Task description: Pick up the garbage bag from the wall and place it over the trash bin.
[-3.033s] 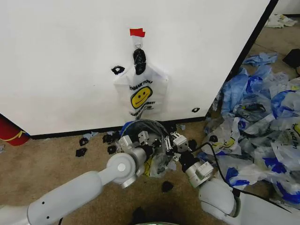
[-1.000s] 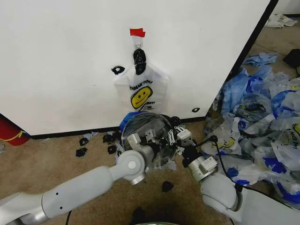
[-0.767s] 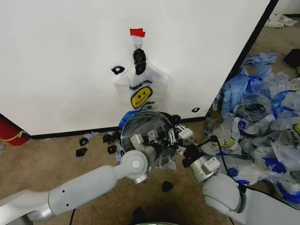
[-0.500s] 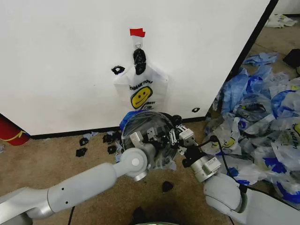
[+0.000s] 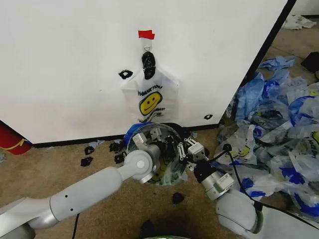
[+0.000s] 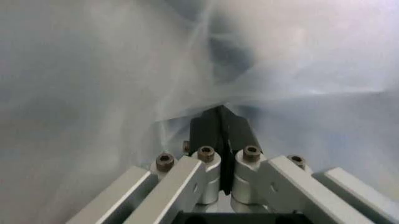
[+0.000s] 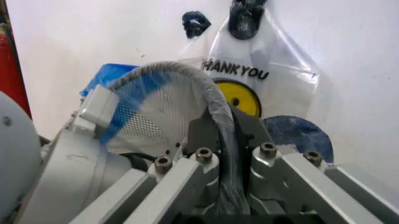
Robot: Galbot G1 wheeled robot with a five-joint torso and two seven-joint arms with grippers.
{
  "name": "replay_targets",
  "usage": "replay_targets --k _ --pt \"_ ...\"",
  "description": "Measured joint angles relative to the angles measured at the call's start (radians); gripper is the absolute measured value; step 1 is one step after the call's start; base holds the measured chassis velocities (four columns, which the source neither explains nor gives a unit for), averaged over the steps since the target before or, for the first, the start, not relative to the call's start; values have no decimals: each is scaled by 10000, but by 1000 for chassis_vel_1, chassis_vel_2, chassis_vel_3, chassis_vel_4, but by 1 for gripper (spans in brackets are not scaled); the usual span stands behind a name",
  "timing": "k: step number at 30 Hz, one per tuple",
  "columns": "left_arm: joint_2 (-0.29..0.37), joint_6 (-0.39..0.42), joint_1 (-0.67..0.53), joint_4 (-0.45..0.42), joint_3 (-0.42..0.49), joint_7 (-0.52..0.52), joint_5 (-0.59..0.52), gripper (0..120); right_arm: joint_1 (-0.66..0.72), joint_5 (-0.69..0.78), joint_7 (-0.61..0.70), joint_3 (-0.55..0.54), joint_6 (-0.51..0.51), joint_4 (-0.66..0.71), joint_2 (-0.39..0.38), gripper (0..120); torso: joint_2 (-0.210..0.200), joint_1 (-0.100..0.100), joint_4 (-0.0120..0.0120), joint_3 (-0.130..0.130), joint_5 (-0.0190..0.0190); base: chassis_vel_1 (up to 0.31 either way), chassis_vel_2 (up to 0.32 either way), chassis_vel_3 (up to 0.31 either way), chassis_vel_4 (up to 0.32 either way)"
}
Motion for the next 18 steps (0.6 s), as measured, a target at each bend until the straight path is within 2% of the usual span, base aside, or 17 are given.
replay_targets --k 18 --pt "-525 -156 -9 278 -130 119 120 0 -68 -241 -23 -99 93 -280 65 1 0 0 0 -1 1 0 0 0 0"
